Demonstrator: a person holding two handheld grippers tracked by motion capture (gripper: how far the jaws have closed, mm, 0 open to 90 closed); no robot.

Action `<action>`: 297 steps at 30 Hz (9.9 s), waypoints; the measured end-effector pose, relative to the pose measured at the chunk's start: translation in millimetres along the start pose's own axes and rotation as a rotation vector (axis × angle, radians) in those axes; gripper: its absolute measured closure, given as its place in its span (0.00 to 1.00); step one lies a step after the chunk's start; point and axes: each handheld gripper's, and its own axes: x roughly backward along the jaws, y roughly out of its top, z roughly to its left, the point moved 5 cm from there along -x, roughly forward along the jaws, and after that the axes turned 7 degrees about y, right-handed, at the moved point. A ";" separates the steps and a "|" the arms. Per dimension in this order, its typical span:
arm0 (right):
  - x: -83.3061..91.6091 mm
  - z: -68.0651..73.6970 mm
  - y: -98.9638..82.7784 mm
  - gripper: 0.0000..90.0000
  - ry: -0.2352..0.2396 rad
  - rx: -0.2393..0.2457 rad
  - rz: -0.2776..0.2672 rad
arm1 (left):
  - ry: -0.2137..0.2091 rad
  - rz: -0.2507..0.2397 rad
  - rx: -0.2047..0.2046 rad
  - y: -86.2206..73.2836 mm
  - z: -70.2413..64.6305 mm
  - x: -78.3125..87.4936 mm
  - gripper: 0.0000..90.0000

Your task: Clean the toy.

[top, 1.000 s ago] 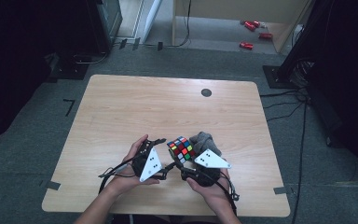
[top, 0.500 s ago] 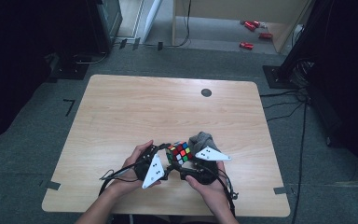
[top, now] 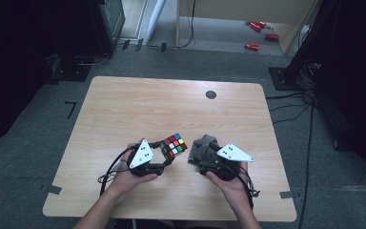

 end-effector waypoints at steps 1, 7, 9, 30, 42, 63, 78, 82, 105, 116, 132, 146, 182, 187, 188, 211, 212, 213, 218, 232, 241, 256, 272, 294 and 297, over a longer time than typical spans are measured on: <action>-0.2 -7.2 -3.7 0.28 -0.044 0.029 0.019 | -0.007 -0.003 0.018 0.4 1.4 0.7 0.38; -14.1 -37.4 -33.7 0.23 -0.133 0.035 0.165 | -0.068 -0.010 0.103 2.1 5.1 3.1 0.38; -19.7 -40.9 -43.7 0.25 -0.138 0.033 0.202 | -0.076 -0.005 0.116 1.4 5.9 2.6 0.38; -4.3 -27.3 -28.1 0.78 -0.063 0.036 0.108 | -0.076 0.033 0.063 -3.8 -0.8 -2.8 0.38; 8.6 57.9 22.4 0.78 0.167 0.130 -0.092 | -0.105 0.008 -0.071 6.0 -30.7 -2.8 0.39; 11.2 45.4 22.4 0.77 0.136 0.020 -0.140 | -0.139 -0.030 -0.073 9.0 -30.9 4.3 0.39; 14.6 44.7 24.8 0.77 0.133 0.001 -0.159 | -0.143 -0.053 -0.053 12.1 -26.9 7.9 0.39; 21.1 5.5 11.7 0.77 -0.046 -0.050 -0.119 | -0.134 -0.071 -0.026 11.2 -20.0 8.9 0.39; -0.1 18.3 -4.8 0.76 0.190 0.126 -0.092 | -0.252 -0.190 0.202 19.0 3.8 24.5 0.39; -14.0 38.8 -22.9 0.74 0.281 0.391 -0.033 | -0.267 -0.220 0.232 22.8 7.9 28.7 0.39; -23.0 46.9 -29.1 0.73 0.294 0.317 0.028 | -0.194 -0.265 0.313 26.1 14.0 29.5 0.39; -31.5 40.6 -21.7 0.76 0.222 -0.148 -0.130 | -0.199 -0.275 0.322 28.0 -7.9 19.3 0.39; -14.9 29.7 -19.7 0.76 0.121 0.514 -0.029 | -0.197 -0.248 0.312 21.2 5.4 22.0 0.39; -2.4 13.1 -0.7 0.75 0.018 0.332 -0.148 | -0.229 -0.245 0.312 20.8 2.4 21.0 0.39; 1.2 13.0 3.3 0.75 0.006 0.318 -0.167 | -0.236 -0.243 0.310 20.8 -0.5 19.4 0.39; 9.7 -63.2 -34.6 0.73 -0.240 0.000 -0.014 | 0.044 0.004 0.280 -16.6 22.5 -9.5 0.39; 8.8 -64.0 -35.9 0.73 -0.246 0.004 -0.011 | 0.064 0.018 0.280 -18.9 24.2 -11.1 0.39; 7.9 -64.5 -37.4 0.73 -0.253 0.007 -0.004 | 0.077 0.031 0.282 -20.9 25.4 -12.4 0.39; 2.7 -67.5 -44.3 0.72 -0.279 0.009 0.020 | 0.154 0.132 0.283 -38.2 31.7 -22.7 0.39; -2.4 -68.5 -51.0 0.70 -0.270 -0.003 0.046 | 0.226 0.219 0.260 -45.4 34.8 -29.3 0.38; -2.8 -69.4 -52.8 0.69 -0.263 -0.012 0.047 | 0.231 0.230 0.218 -45.1 30.7 -33.2 0.38; -2.3 -70.6 -54.4 0.68 -0.262 -0.032 0.046 | 0.256 0.339 0.174 -50.8 26.7 -43.6 0.38; -11.2 -75.9 -67.9 0.75 -0.305 -0.067 0.186 | 0.247 0.339 0.212 -48.8 31.1 -50.3 0.36; 22.9 -76.7 -39.7 0.00 -0.252 -0.126 0.216 | 0.165 0.226 0.309 -24.2 40.4 5.2 0.09; 33.7 -79.2 -38.4 0.00 -0.248 -0.133 0.211 | 0.176 0.209 0.321 -25.5 43.1 18.3 0.09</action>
